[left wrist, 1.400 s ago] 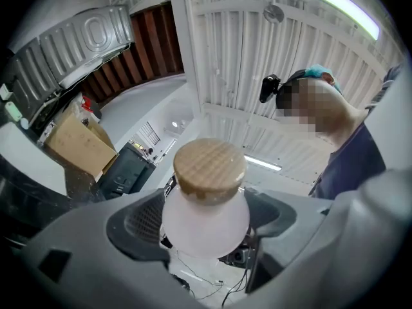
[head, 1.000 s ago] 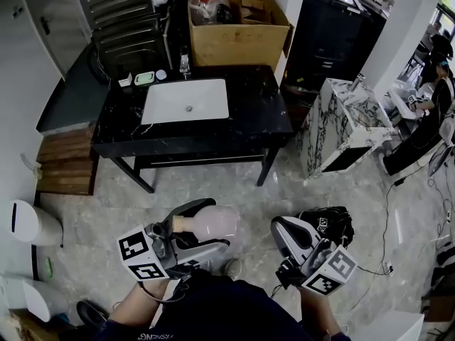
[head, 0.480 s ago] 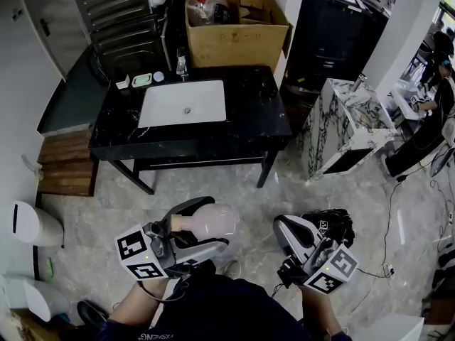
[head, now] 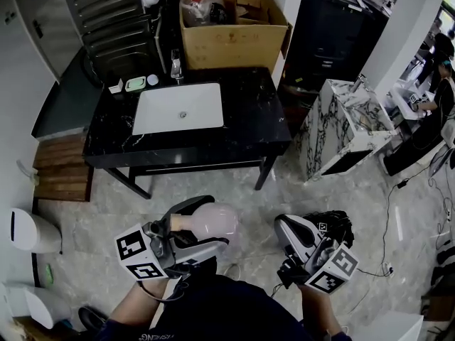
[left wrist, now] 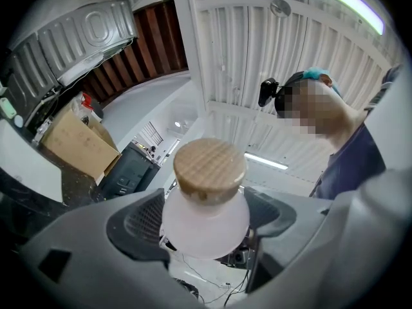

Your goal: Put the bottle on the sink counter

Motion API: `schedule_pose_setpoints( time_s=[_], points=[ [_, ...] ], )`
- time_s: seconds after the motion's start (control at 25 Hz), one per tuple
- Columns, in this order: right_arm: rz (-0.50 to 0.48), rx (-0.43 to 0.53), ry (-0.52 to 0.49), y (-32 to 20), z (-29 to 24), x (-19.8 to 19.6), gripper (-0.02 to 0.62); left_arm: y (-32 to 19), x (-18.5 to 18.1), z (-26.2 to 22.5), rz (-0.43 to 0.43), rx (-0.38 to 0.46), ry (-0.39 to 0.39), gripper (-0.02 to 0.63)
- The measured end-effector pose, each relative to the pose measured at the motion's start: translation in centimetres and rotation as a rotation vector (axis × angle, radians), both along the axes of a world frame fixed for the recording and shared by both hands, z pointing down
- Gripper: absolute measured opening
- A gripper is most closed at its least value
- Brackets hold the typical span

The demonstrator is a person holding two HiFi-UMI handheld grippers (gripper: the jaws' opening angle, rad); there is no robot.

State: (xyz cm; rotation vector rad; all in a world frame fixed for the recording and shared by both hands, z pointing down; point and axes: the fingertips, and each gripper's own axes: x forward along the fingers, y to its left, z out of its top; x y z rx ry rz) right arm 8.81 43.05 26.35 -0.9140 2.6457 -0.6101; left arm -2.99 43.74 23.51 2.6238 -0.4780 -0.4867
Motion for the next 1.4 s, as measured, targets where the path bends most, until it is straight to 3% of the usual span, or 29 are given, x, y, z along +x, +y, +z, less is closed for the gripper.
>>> schedule_pose_setpoints(
  time_s=[0.68,0.88,1.4],
  points=[
    [0.036,-0.035,0.008,-9.6,1.0,-5.2,0.026,-10.4,-4.7,1.3,0.046,-0.025,0.013,0.388],
    [0.049,-0.030,-0.031,-12.7,-0.6,-7.4,0.026,-13.2,-6.5,1.1,0.053,-0.027,0.021,0.388],
    [0.078,-0.027,0.052,-18.7,-0.2,-11.4,0.026,-19.8,-10.5,0.6,0.101,-0.030,0.037,0.388]
  ],
)
